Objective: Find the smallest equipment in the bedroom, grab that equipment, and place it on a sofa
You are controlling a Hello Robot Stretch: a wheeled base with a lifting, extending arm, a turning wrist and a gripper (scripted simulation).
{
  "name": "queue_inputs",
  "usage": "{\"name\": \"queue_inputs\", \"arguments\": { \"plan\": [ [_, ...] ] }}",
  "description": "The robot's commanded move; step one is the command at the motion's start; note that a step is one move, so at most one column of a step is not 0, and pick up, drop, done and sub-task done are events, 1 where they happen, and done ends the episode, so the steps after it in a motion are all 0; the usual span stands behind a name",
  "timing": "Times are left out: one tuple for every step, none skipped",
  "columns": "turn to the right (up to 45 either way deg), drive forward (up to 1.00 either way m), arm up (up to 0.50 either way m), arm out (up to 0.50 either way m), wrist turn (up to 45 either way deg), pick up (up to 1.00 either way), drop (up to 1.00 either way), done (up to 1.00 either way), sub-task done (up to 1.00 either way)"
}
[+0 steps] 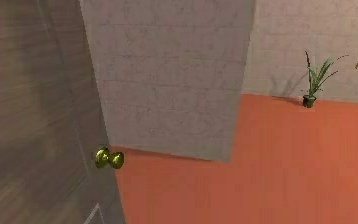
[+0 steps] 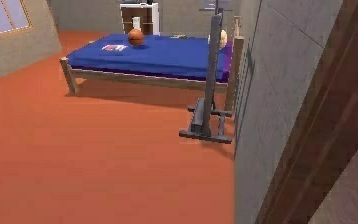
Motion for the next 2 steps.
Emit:
{"name": "queue_inputs", "arguments": {
  "plan": [
    [9.0,0.00,0.00,0.00,0.0,0.00,0.00,0.00,0.00],
    [0.0,0.60,0.00,0.00,0.0,0.00,0.00,0.00,0.00]
  ]
}}
